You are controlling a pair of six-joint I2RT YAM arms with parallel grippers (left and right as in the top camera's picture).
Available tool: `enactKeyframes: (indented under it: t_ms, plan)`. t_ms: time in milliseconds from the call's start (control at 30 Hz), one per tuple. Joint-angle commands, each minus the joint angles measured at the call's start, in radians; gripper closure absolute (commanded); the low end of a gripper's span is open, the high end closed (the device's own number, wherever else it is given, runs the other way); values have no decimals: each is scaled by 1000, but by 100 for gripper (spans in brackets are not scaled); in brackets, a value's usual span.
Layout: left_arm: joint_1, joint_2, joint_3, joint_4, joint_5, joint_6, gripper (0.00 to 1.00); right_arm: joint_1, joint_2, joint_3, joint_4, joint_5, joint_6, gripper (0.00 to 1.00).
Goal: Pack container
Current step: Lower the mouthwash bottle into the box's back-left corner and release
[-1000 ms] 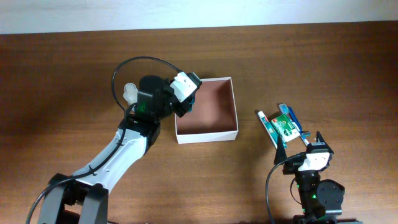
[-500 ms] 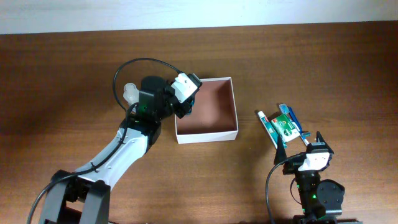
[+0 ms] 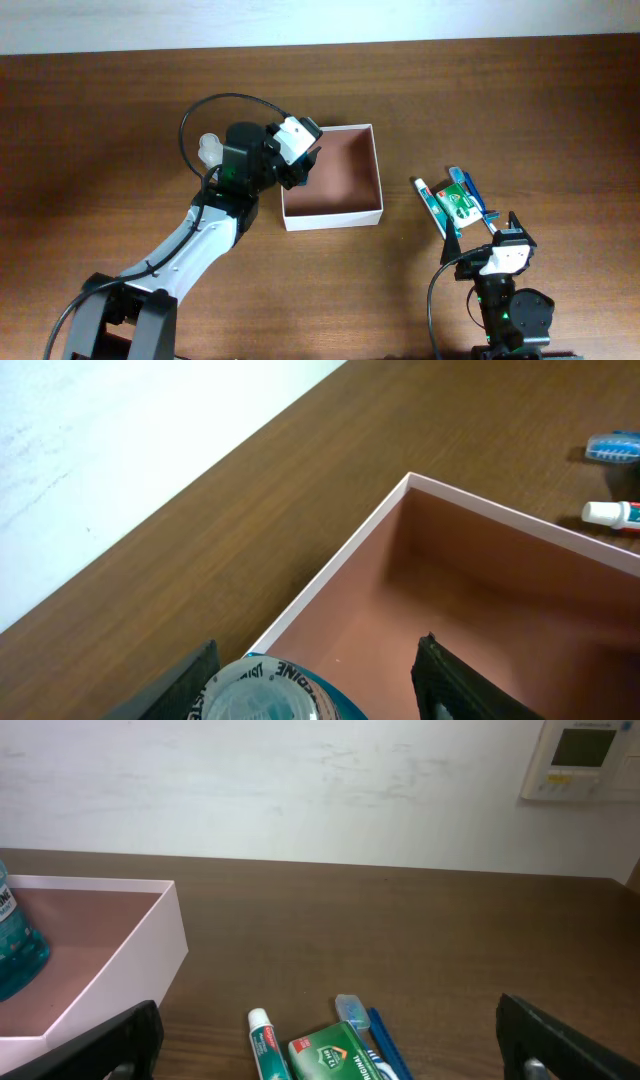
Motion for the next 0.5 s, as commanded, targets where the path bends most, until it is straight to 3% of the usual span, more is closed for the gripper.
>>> enactKeyframes:
  t_ms: [0,467]
  plan:
    - [3,0,13,2,-47,-2,38,6,-9,-5,-4,-12,0,2]
    - [3,-46,14,2,-173,-3,30,6,-9,-5,-4,-12,0,1]
